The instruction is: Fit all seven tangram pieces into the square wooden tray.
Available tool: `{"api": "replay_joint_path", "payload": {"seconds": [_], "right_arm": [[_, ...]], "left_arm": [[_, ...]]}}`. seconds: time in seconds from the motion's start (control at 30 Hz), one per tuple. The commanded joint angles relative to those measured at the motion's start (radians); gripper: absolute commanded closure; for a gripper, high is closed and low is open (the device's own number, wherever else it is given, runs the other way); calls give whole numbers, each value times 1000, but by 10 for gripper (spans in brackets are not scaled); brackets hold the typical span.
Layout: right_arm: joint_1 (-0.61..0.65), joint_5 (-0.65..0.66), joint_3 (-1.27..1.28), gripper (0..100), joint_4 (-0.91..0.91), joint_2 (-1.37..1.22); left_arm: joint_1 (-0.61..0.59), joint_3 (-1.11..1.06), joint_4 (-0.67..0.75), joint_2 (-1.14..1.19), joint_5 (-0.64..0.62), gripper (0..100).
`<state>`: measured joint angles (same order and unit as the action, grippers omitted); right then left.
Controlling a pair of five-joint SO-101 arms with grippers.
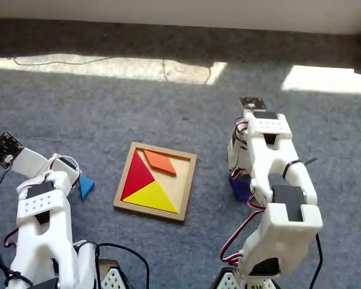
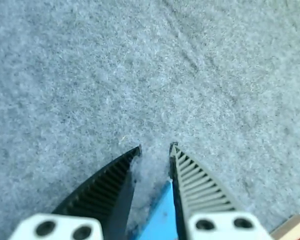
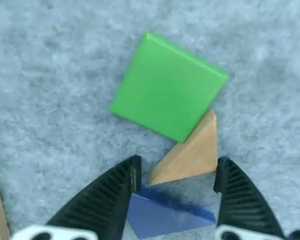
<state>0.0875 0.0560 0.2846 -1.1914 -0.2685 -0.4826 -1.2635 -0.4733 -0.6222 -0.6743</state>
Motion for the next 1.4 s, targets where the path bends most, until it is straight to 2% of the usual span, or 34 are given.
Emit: {"api": "replay_joint_path", "payload": {"seconds": [0.0,0.3,0.43,0.67,0.83,1.17,1.37], "right_arm": [[-27,-29,-51,763,13,2],[-36,-32,-54,764,35,4],[-38,-114,-51,764,93,1],[-35,-126,-47,767,111,-1],[-35,-126,-47,850,76,4],[-31,-126,-50,854,59,8],[-31,-126,-54,933,-25,81]], "left_arm": [[-10,5,15,-25,8,895],[-10,5,15,-25,8,895],[-10,5,15,-25,8,895],[-12,5,15,-25,8,895],[-12,5,15,-25,9,895],[-12,5,15,-25,9,895],[-12,5,15,-25,9,895]]}}
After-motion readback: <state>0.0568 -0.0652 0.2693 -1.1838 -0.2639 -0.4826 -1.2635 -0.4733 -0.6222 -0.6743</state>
